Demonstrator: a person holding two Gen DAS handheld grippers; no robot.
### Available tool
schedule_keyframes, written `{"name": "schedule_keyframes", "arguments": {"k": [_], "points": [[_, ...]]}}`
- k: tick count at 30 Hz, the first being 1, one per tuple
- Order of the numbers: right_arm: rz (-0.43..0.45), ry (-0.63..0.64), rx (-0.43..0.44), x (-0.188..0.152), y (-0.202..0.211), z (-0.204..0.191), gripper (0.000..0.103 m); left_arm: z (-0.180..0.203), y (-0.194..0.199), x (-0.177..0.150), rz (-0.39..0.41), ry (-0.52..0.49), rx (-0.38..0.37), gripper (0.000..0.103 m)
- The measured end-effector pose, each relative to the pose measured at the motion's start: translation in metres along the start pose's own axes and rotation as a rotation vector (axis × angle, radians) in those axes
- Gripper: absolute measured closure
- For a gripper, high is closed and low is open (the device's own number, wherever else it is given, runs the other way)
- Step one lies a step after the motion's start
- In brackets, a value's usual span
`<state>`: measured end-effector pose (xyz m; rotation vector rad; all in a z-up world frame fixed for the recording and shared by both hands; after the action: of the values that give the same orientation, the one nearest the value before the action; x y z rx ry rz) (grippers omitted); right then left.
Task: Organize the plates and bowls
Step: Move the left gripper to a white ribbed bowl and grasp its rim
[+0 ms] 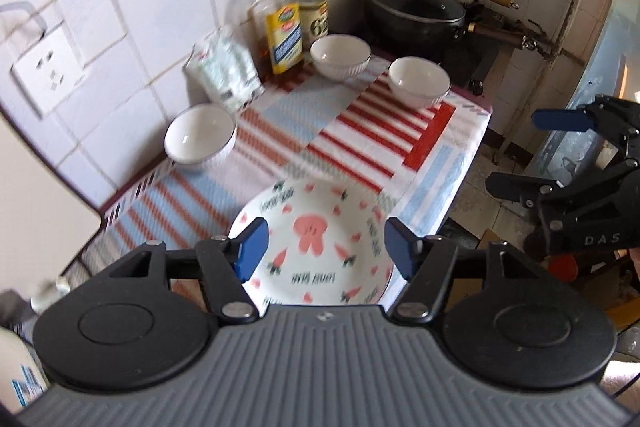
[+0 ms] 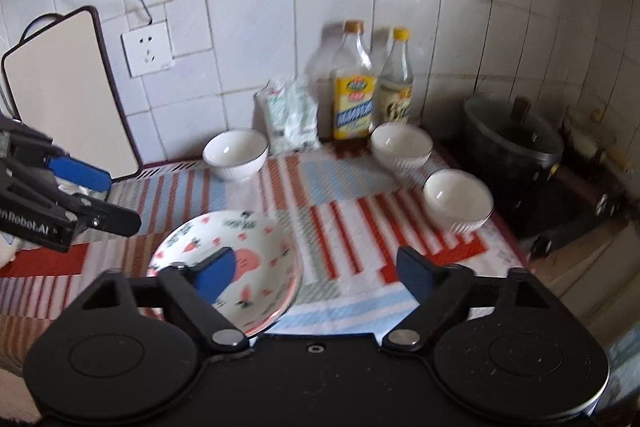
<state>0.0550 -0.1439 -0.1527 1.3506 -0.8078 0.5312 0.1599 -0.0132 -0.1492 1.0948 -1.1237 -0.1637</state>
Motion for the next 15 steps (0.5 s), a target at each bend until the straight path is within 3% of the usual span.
{"name": "schedule_keyframes", "arguments": {"k": [7,15], "points": [[0.055,0.148,0.029,0.015,-0.009,0.062,0.011,0.048,-0.025,0.057,0.051,0.06,0.018,0.028],[0.069,0.189,0.148,0.028,-0.044,0.157,0.011,0.091,-0.075,0.11,0.098,0.246,0.059,0.026]]}}
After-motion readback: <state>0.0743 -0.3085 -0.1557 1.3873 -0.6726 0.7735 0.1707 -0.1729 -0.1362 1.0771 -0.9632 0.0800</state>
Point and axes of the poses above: each gripper's, at about its wrist camera, not at the fingertips, and y roughly against the way its jaws point, z to its right, x to its top, the point moved 4 cm from there along -y, roughly the way its jaws point
